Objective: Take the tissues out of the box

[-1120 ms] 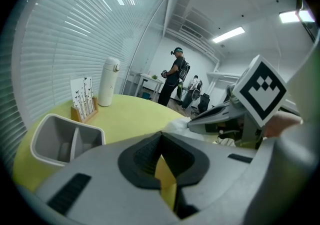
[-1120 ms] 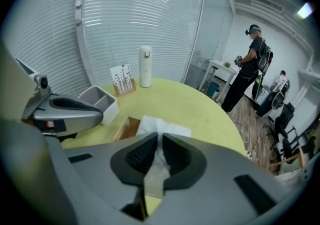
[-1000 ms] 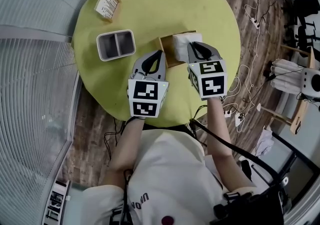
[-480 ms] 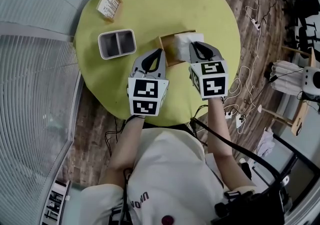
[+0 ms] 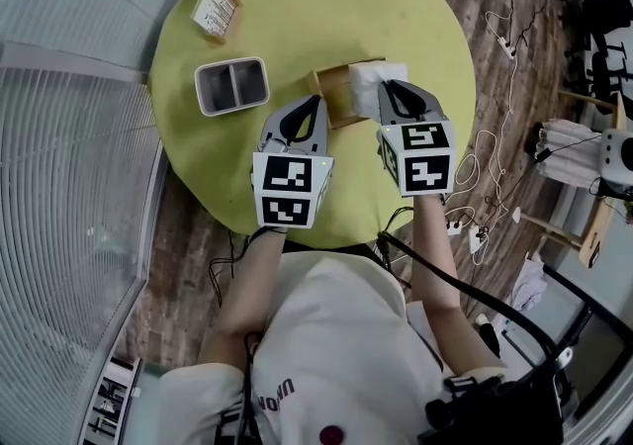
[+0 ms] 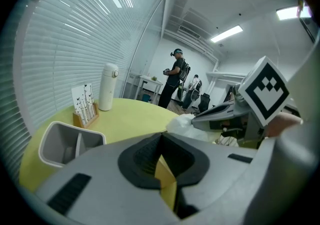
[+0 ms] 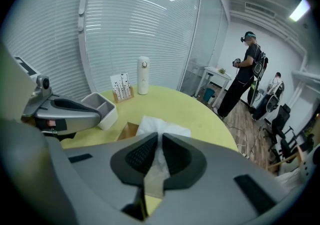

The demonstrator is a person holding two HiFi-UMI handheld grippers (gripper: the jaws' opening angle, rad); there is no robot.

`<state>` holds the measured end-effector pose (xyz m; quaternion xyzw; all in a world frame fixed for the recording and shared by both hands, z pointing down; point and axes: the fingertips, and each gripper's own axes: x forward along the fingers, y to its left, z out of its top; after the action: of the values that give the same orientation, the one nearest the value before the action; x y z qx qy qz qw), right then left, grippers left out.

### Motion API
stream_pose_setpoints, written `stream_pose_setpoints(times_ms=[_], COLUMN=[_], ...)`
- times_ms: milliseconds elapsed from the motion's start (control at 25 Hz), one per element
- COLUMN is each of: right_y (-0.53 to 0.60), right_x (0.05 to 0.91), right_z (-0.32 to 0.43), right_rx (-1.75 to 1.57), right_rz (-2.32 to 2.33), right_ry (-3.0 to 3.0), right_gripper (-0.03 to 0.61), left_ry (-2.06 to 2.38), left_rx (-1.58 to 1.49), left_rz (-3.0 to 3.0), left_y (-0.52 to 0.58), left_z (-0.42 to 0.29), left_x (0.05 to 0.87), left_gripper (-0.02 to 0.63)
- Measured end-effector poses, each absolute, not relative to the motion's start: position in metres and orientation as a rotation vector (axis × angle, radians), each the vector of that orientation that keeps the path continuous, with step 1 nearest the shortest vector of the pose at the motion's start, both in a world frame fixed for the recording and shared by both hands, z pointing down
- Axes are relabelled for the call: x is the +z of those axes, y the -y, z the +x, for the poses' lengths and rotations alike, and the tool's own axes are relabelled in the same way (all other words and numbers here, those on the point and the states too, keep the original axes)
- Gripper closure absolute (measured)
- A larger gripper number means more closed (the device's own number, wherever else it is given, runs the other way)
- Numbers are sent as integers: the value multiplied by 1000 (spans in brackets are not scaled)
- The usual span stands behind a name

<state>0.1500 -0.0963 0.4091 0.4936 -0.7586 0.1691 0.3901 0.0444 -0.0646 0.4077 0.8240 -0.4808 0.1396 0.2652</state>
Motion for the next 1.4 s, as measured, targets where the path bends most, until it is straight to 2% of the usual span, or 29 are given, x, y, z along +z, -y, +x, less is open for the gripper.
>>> stream_pose_setpoints(times_ms=[1400], right_y=[100], right_x=[378], right_z=[168], right_rx=[365], right_rz=[1395], right_ry=[1949], right_gripper=[538], left_ry=[1308], left_rx=[391], left_rz=[2230], left_y=[59], left_z=[46], left_x=[403], left_gripper=[604])
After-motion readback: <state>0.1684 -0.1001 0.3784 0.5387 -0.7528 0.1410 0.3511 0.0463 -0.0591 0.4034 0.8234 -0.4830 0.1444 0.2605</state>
